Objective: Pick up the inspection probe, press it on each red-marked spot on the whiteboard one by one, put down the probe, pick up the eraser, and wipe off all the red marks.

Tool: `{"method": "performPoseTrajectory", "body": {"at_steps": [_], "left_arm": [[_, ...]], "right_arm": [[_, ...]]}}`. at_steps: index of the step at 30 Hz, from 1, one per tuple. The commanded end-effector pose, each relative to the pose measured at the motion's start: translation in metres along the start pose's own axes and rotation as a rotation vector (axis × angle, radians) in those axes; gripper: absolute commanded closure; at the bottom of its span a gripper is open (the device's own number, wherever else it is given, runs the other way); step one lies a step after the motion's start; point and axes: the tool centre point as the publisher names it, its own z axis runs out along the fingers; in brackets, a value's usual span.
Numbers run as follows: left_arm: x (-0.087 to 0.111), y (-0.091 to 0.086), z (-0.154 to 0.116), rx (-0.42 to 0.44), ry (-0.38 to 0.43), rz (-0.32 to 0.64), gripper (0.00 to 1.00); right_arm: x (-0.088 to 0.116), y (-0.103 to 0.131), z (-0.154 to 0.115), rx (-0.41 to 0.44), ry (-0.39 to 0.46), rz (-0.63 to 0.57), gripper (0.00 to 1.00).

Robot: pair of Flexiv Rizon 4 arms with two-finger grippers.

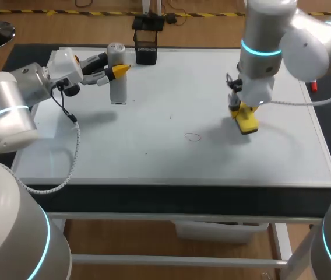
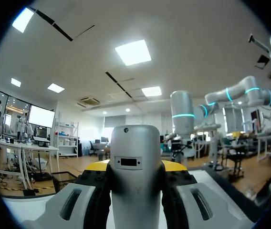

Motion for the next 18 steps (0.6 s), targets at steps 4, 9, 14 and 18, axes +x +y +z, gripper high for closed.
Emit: {"method": "performPoseTrajectory", "body": {"at_steps": [4, 9, 14, 18], "left_arm": [[0.0, -0.001, 0.0, 0.0, 0.001, 0.0, 1.0], [0.0, -0.001, 0.0, 0.0, 0.001, 0.0, 1.0], [0.0, -0.001, 0.0, 0.0, 0.001, 0.0, 1.0], [0.0, -0.001, 0.0, 0.0, 0.001, 0.0, 1.0]], "right_arm": [[-0.054, 0.02, 0.002, 0.036, -0.008, -0.107, 1.0], [-0.086, 0.02, 0.004, 0.029, -0.016, -0.157, 1.0], [-0.112, 0.018, 0.004, 0.025, -0.024, -0.187, 1.0], [-0.132, 0.016, 0.003, 0.017, -0.04, -0.194, 1.0]]}}
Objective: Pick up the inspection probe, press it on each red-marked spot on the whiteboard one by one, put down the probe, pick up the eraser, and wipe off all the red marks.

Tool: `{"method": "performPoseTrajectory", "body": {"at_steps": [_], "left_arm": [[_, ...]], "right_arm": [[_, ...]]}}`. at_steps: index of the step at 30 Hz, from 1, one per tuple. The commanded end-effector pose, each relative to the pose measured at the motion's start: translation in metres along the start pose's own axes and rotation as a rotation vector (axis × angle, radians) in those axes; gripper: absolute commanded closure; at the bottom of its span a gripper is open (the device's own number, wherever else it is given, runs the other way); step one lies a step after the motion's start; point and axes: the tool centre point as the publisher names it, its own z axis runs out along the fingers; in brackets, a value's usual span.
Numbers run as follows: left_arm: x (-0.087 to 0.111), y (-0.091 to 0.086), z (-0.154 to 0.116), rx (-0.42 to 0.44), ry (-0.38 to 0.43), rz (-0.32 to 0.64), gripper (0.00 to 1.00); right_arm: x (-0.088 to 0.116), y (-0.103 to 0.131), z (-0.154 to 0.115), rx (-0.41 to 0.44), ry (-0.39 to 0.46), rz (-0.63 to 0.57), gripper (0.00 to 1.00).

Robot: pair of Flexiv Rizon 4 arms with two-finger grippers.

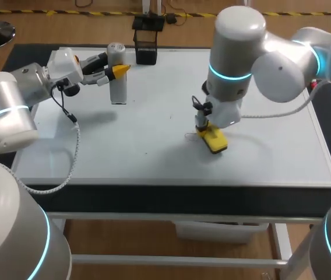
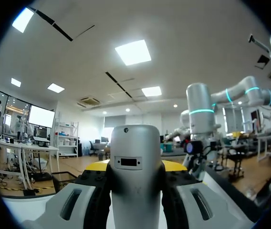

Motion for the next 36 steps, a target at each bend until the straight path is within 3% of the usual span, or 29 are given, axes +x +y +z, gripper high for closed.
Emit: {"method": "performPoseTrajectory", "body": {"at_steps": [1, 7, 11, 26, 36], "left_arm": [[0.0, -0.001, 0.0, 0.0, 0.001, -0.001, 1.0], [0.0, -0.001, 0.0, 0.0, 0.001, -0.001, 1.0], [0.0, -0.001, 0.0, 0.0, 0.001, -0.001, 1.0], [0.0, -0.001, 0.0, 0.0, 0.001, -0.001, 1.0], [0.0, -0.001, 0.0, 0.0, 0.001, -0.001, 1.0]], "right_arm": [[-0.02, -0.013, 0.002, -0.023, 0.006, -0.007, 1.0], [-0.038, -0.024, 0.003, -0.046, -0.055, 0.024, 1.0], [-0.042, -0.031, 0.007, -0.046, -0.052, 0.029, 1.0], [-0.04, -0.034, 0.019, -0.056, -0.055, 0.053, 1.0], [-0.023, -0.03, 0.022, -0.044, -0.059, 0.087, 1.0]]}}
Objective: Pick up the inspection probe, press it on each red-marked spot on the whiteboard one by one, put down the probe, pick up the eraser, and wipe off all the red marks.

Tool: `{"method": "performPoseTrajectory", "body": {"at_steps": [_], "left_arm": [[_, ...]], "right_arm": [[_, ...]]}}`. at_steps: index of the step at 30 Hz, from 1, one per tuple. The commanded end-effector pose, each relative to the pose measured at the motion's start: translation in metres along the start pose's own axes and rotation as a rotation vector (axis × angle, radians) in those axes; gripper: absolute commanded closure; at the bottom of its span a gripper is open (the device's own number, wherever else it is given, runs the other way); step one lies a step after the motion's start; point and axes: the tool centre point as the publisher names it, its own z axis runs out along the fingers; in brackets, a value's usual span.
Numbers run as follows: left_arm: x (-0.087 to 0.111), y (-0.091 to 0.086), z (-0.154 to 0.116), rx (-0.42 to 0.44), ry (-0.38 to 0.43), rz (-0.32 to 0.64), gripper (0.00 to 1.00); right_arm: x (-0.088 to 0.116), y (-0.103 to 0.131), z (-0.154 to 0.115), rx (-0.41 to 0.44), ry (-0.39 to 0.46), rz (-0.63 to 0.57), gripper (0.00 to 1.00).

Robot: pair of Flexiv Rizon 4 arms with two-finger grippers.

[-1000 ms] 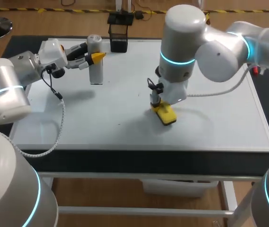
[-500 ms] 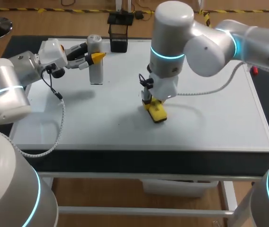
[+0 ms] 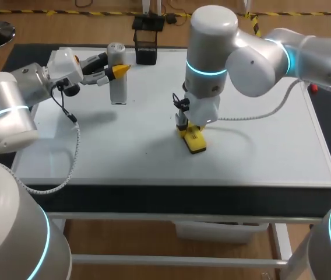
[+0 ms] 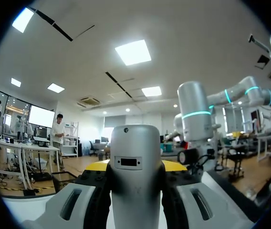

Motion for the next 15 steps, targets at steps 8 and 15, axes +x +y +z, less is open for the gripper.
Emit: {"method": "performPoseTrajectory", "body": {"at_steps": [8, 15], "left_arm": [[0.0, -0.001, 0.0, 0.0, 0.001, -0.001, 1.0], [0.0, -0.001, 0.0, 0.0, 0.001, -0.001, 1.0]], "right_arm": [[0.025, 0.007, 0.001, 0.012, 0.014, 0.025, 1.0], [0.041, 0.01, 0.004, 0.009, 0.031, 0.049, 1.0]]}}
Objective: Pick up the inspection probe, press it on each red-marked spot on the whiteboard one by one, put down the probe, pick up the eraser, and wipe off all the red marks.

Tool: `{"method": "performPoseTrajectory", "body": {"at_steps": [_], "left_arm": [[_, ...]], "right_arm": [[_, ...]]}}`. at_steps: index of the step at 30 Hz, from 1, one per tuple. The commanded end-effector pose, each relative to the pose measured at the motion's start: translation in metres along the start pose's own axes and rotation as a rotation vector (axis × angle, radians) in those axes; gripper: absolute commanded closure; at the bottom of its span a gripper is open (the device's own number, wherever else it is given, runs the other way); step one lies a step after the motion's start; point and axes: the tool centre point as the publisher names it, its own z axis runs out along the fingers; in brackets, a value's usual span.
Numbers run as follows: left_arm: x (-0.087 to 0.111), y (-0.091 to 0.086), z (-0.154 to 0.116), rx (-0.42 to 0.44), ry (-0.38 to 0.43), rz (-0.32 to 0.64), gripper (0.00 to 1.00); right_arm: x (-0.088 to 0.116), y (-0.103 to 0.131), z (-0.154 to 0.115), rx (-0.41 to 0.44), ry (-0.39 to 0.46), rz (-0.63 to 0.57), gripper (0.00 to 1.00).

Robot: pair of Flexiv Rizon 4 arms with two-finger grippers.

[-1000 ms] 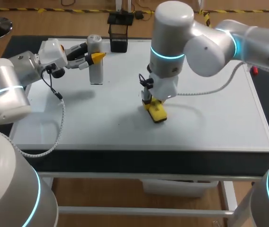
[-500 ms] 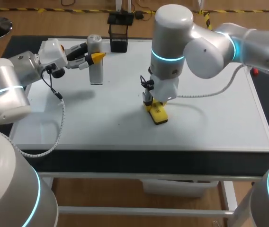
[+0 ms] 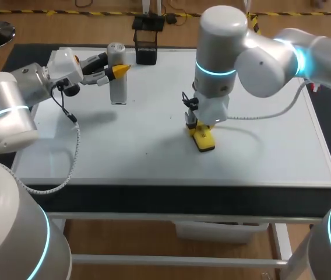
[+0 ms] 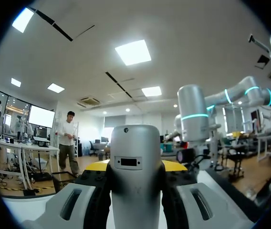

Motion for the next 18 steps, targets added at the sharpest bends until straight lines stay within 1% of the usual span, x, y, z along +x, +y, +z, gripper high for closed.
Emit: {"method": "performPoseTrajectory", "body": {"at_steps": [1, 11, 16, 18], "left_arm": [[0.0, -0.001, 0.0, 0.0, 0.001, -0.001, 1.0], [0.0, -0.001, 0.0, 0.0, 0.001, -0.001, 1.0], [0.0, -0.001, 0.0, 0.0, 0.001, -0.001, 1.0], [0.0, -0.001, 0.0, 0.0, 0.001, -0.001, 1.0]], "right_arm": [[0.013, 0.003, 0.004, 0.003, 0.005, 0.006, 1.0], [0.031, -0.003, -0.002, 0.006, 0.02, 0.041, 1.0], [0.044, -0.01, -0.017, 0.001, 0.029, 0.039, 1.0], [0.053, -0.015, -0.022, 0.012, 0.039, 0.043, 1.0]]}}
